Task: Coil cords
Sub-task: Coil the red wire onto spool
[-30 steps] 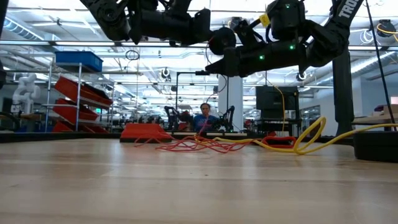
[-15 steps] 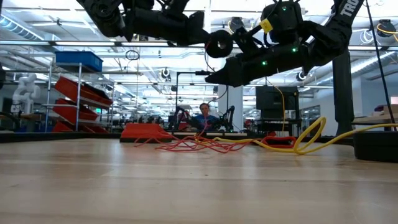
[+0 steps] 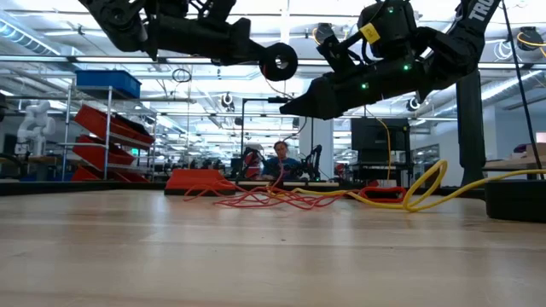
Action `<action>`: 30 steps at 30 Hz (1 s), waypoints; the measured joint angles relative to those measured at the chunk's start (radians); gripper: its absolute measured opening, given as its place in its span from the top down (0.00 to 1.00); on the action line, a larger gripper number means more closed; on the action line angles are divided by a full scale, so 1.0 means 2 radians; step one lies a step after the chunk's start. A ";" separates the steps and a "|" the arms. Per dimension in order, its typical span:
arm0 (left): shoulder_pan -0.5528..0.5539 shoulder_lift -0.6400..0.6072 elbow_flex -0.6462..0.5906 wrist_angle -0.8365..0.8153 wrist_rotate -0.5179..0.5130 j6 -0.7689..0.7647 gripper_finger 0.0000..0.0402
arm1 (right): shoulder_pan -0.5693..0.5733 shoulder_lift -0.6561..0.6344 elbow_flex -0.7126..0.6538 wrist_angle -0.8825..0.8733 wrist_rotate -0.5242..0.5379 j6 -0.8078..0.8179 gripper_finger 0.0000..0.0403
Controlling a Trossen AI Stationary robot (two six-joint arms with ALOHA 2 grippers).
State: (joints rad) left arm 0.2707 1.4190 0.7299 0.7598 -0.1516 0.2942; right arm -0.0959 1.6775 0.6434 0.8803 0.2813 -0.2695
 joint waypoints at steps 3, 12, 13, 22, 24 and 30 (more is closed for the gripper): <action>0.000 -0.003 -0.002 -0.001 0.014 0.000 1.00 | 0.000 0.000 0.000 -0.002 0.000 0.002 0.81; 0.000 -0.003 -0.002 0.000 0.036 -0.001 1.00 | 0.000 0.000 0.000 -0.002 -0.038 0.014 0.72; 0.000 -0.003 -0.002 0.001 0.038 -0.001 1.00 | 0.000 0.000 0.000 -0.003 -0.038 0.016 0.71; 0.006 -0.003 -0.002 -0.005 0.046 0.000 1.00 | -0.010 0.000 0.000 -0.009 -0.022 0.000 0.67; 0.006 -0.003 -0.002 -0.009 0.046 0.000 1.00 | -0.012 0.000 0.000 -0.010 -0.021 0.004 0.67; 0.006 -0.003 -0.002 -0.011 0.047 0.000 1.00 | -0.014 -0.001 0.000 -0.018 -0.024 0.011 0.67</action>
State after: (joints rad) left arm 0.2821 1.4132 0.7254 0.7376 -0.0586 0.2944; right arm -0.1237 1.6749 0.6434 0.8436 0.2333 -0.2480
